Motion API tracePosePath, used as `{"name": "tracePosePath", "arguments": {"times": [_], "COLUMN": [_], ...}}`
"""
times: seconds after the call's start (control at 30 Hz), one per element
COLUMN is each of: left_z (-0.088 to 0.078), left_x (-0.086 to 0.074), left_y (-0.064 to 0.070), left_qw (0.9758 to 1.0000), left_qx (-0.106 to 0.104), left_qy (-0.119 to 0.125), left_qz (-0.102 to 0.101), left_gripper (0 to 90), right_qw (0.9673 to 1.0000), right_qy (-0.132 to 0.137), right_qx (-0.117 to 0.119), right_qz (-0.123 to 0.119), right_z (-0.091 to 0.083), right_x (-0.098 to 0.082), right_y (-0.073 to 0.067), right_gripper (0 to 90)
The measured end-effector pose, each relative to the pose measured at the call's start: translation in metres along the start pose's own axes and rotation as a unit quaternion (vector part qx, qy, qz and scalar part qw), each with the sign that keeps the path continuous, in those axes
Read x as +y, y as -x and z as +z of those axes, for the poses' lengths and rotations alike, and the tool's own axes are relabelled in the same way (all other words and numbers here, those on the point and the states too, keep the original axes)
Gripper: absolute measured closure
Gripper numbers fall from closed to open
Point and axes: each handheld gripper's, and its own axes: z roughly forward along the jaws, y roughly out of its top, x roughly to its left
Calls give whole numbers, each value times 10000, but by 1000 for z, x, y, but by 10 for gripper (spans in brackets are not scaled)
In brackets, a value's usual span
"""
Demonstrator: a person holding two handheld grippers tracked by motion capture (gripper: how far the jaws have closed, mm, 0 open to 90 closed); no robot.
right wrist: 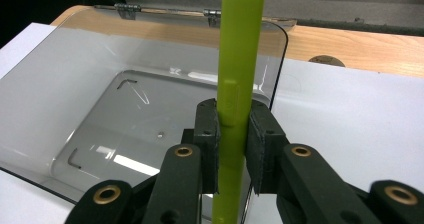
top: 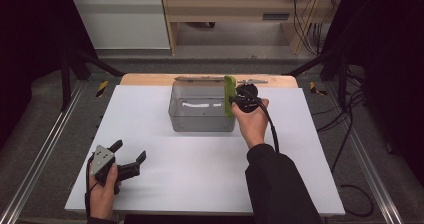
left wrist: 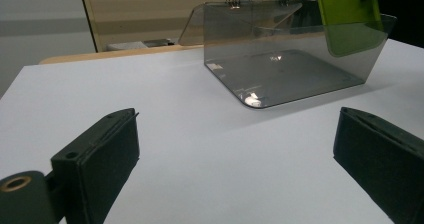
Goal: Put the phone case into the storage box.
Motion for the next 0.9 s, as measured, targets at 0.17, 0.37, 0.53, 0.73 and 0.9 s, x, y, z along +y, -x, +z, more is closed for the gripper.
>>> {"name": "tracePosePath", "arguments": {"times": [0.17, 0.37, 0.53, 0.73, 0.9], "left_z": [-1, -1, -1, -1, 0], "left_x": [1, 1, 1, 1, 1], "left_y": [1, 1, 1, 1, 1], "left_qw": [10000, 10000, 9999, 10000, 9999], "left_qx": [-38, -63, -76, -76, -86], "left_qy": [47, 73, 63, 59, 56], "left_qz": [0, 15, 21, 17, 19], "left_gripper": [44, 44, 43, 43, 44], "right_qw": [9999, 9998, 9996, 9994, 9992], "right_qy": [-74, -123, -200, -300, -345], "right_qx": [97, 125, 155, 169, 169], "right_qz": [120, 107, 96, 79, 55], "right_z": [3, 5, 8, 11, 12], "right_x": [-3, -4, -5, -6, -6], "right_y": [2, 2, 2, -1, -1], "right_gripper": [771, 771, 771, 771, 771]}}
